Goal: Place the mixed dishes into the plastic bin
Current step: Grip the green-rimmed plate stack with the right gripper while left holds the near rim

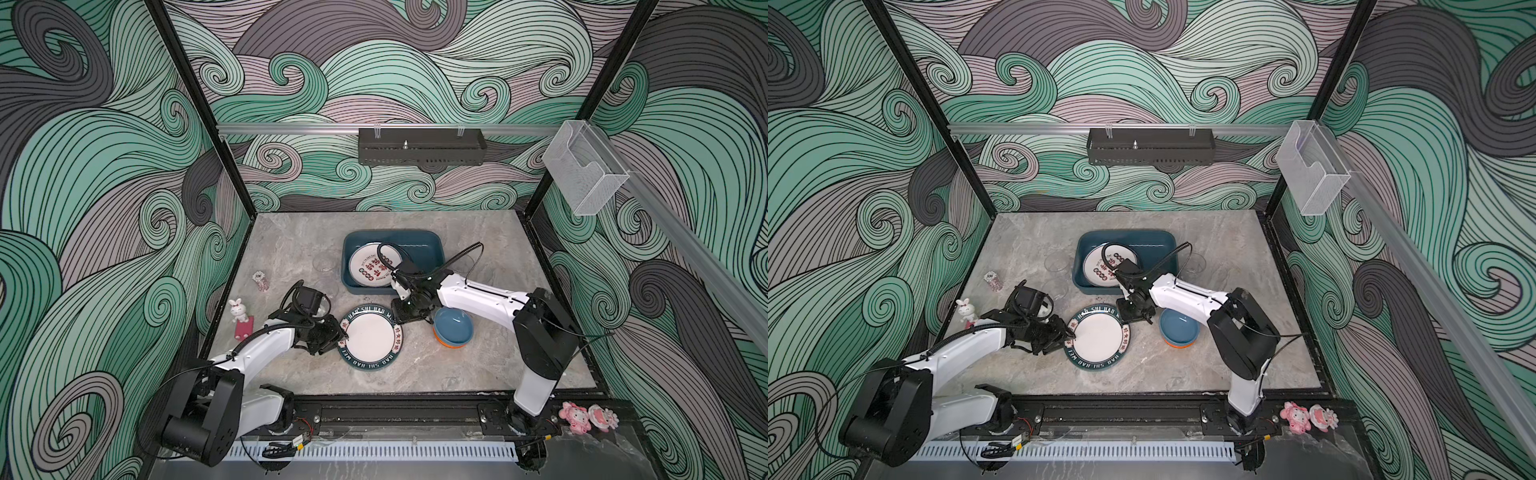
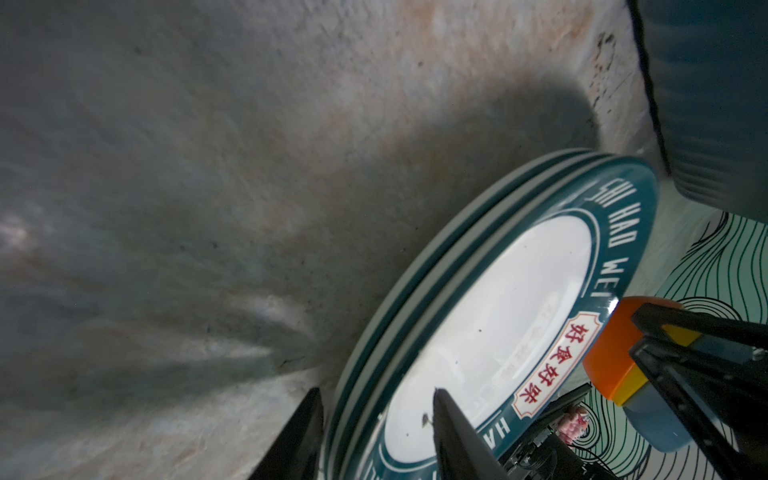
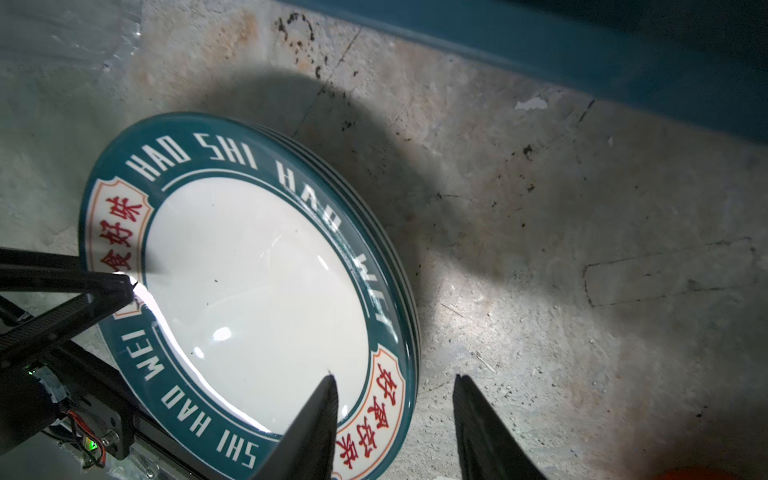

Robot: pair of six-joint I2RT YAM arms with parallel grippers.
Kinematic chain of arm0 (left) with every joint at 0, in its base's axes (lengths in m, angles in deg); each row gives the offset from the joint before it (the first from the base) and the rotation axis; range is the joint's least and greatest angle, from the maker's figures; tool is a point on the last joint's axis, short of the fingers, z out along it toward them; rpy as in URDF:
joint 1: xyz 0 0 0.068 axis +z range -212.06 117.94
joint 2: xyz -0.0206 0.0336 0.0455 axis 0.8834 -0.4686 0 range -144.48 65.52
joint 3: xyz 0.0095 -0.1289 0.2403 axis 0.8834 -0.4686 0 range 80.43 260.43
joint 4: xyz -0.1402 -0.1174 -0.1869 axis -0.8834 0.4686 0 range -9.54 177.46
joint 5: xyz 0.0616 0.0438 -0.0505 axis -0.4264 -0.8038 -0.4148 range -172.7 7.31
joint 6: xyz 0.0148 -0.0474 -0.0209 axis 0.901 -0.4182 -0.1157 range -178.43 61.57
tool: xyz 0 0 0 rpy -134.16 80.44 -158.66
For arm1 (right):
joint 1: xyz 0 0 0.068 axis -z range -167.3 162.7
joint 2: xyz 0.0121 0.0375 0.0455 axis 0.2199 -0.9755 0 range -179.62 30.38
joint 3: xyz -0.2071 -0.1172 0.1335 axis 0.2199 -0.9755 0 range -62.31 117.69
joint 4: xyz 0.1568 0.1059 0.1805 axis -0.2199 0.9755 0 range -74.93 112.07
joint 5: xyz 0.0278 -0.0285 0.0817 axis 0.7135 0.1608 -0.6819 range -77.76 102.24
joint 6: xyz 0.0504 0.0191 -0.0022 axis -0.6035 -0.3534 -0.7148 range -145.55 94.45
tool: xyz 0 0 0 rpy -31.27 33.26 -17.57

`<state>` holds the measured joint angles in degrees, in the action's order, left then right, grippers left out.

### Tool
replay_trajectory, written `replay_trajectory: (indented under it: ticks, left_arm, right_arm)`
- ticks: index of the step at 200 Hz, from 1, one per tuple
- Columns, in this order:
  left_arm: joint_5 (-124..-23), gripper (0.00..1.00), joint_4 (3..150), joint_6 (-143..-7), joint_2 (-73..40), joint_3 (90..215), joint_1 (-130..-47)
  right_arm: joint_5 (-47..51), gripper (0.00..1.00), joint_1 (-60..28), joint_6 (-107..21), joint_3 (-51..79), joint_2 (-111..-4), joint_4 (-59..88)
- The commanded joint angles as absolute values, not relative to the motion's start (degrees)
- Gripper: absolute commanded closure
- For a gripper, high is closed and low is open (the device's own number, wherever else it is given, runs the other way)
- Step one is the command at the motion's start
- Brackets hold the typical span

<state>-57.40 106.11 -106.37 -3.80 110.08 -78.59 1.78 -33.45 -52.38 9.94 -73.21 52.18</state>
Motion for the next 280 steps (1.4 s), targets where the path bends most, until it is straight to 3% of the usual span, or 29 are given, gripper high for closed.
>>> replay_trajectory:
  ticks: [1,122,212,280]
  left_arm:
    - [-56.2,0.57,105.3,-105.5,-4.1,110.2,-79.2]
    - [-56.2,0.62,105.3,-105.6,-3.5,109.9,-79.2]
    - [-56.0,0.65,105.2,-105.7,-3.7,109.7,-79.4]
    - [-57.6,0.53,109.4,-105.1,-1.2,109.7,-79.4]
  right_arm:
    - [2.6,0.54,-34.2,-52.2,11.3,-74.6,52.5]
    - [2.7,0.64,-35.7,-51.5,13.0,-76.7,53.4]
    - [1.4,0.81,-36.2,-51.1,13.4,-78.7,53.5]
    - [0.3,0.87,-36.3,-51.2,13.6,-80.2,53.5]
